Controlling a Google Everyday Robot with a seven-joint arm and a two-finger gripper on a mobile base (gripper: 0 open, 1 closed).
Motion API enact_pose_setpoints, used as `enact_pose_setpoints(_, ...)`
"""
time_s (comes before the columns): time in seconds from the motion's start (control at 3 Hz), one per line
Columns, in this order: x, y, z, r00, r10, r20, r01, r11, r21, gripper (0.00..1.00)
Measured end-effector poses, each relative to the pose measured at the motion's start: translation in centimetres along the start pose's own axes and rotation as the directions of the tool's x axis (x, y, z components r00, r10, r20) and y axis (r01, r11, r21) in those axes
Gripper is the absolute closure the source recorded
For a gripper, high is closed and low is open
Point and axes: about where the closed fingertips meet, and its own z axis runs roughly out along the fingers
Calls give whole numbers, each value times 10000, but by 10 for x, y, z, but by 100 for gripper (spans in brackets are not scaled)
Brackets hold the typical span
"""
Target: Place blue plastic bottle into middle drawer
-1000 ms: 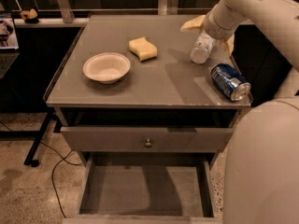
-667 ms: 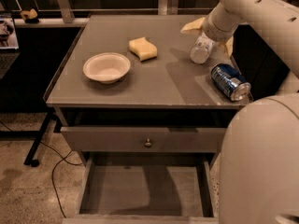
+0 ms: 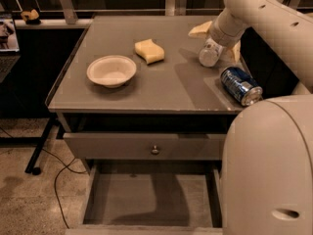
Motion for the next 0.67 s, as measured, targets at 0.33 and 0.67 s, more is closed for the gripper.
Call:
enact_pose_setpoints(0.33, -2, 2, 10, 9999, 89, 89, -90, 9998, 156, 0)
enact_pose_setpoints(0.67, -2, 2, 10, 9999, 91, 88, -93, 9998, 159, 18)
